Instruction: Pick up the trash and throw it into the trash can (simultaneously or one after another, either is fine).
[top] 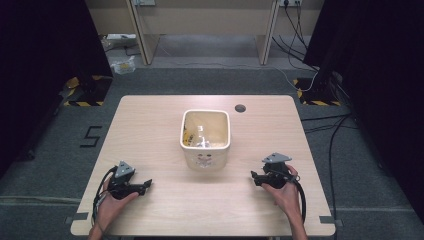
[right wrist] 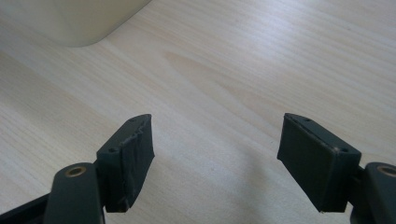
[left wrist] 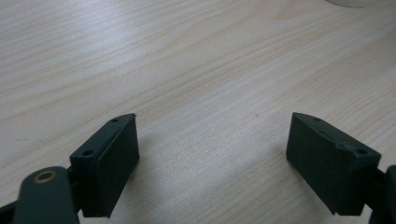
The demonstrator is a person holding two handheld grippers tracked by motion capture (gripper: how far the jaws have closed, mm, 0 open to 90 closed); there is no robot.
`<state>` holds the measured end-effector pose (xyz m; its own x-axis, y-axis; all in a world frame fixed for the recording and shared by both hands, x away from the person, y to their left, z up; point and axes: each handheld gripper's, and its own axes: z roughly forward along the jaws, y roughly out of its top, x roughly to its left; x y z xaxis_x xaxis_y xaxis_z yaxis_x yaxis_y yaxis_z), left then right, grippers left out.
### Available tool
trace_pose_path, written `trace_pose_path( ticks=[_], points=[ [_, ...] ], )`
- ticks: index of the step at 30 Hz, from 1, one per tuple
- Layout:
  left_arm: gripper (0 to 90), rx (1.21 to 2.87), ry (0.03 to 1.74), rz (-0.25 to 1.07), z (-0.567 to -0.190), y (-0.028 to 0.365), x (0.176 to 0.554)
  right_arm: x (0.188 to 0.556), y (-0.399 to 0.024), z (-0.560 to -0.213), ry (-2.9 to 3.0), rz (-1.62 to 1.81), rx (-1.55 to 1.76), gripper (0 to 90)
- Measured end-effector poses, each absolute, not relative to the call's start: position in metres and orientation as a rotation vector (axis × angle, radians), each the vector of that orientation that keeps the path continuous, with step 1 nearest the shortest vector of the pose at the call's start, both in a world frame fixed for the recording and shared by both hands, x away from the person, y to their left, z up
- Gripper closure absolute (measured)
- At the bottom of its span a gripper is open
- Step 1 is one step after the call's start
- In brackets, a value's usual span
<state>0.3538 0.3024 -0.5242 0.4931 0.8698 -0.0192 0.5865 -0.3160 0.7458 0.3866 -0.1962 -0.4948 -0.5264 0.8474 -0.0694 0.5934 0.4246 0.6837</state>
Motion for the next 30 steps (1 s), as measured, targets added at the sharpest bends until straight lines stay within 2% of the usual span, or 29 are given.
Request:
trace_pose_path(
  ticks=[16,21,30],
  points=[
    [16.3,2.031,1.194,0.512,-0.524,0.302,0.354,0.373,-0.201,-0.507,2.287,0.832,1.259,21.0],
    [16.2,2.031,1.194,0.512,-0.524,0.302,0.354,0.374,-0.207,-0.517,2.233,0.940,1.288,12.9],
    [16.2,2.031,1.193,0.512,-0.524,0.302,0.354,0.373,-0.205,-0.517,2.206,0.926,1.307,12.9]
  ],
)
